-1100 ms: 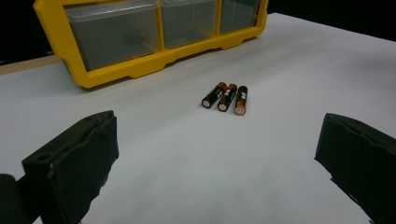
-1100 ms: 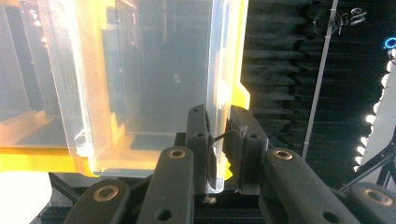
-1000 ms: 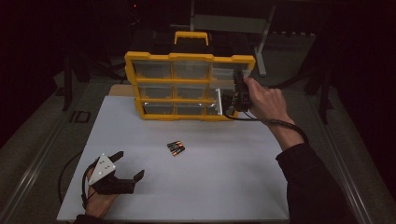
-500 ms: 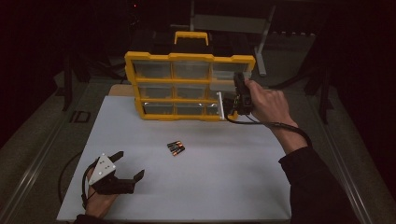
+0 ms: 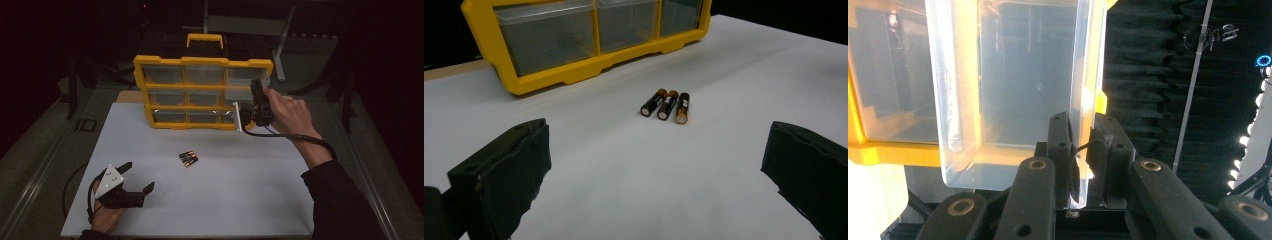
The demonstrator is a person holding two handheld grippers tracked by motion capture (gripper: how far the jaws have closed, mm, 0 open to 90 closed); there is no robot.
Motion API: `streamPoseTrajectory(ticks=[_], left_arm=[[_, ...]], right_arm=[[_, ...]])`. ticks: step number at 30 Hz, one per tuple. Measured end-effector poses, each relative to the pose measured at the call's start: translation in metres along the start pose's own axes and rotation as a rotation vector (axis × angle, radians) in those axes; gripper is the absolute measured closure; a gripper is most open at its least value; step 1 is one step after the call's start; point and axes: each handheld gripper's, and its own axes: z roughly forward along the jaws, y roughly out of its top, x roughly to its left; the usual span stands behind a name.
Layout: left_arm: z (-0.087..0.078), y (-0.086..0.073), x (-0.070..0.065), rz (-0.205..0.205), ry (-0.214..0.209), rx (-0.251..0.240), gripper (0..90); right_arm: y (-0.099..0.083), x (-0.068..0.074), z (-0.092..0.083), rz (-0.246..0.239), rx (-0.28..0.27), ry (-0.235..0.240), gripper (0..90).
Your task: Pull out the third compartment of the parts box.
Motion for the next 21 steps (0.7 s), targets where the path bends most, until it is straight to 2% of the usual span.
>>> streamPoseTrajectory(ticks=[21], left_arm=[[0.000, 0.000, 0.000, 0.000, 0.000, 0.000, 0.1]], right_arm=[[-0.001, 0.000, -0.018, -0.004, -0.021, 0.008, 79.0]])
